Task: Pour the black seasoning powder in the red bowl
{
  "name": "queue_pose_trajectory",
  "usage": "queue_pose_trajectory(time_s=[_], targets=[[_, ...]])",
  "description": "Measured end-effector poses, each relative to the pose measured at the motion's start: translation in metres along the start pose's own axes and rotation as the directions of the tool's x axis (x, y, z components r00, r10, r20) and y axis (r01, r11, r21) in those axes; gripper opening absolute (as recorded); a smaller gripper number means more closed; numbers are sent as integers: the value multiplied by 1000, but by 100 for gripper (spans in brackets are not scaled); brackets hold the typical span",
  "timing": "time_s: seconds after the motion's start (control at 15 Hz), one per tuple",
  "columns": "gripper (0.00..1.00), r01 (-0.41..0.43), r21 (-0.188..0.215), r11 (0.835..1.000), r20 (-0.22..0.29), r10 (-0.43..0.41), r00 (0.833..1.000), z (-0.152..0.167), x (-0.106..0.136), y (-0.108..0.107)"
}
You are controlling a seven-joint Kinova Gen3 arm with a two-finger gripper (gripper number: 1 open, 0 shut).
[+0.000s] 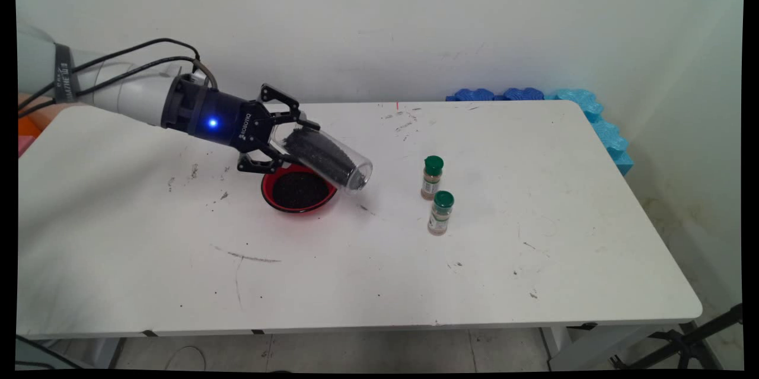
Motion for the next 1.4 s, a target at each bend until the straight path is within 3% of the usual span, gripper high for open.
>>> queue_pose_trajectory(time_s=[0.2,0.4,0.53,0.67,0.87,1.13,1.33,1.4], targets=[[0,-113,27,993,-7,113,994,-1,-1,2],[0,-220,51,974,-16,221,975,-3,-2,6],[0,-288,64,956,-18,290,957,-4,-3,9],[0,-388,74,918,-9,390,921,-5,-5,14],[0,-526,79,847,7,527,850,-7,-10,21],[0,-669,85,739,15,670,742,-9,-16,31],[0,-790,84,607,41,790,612,-10,-22,37],[0,-830,80,553,47,829,557,-10,-24,40]])
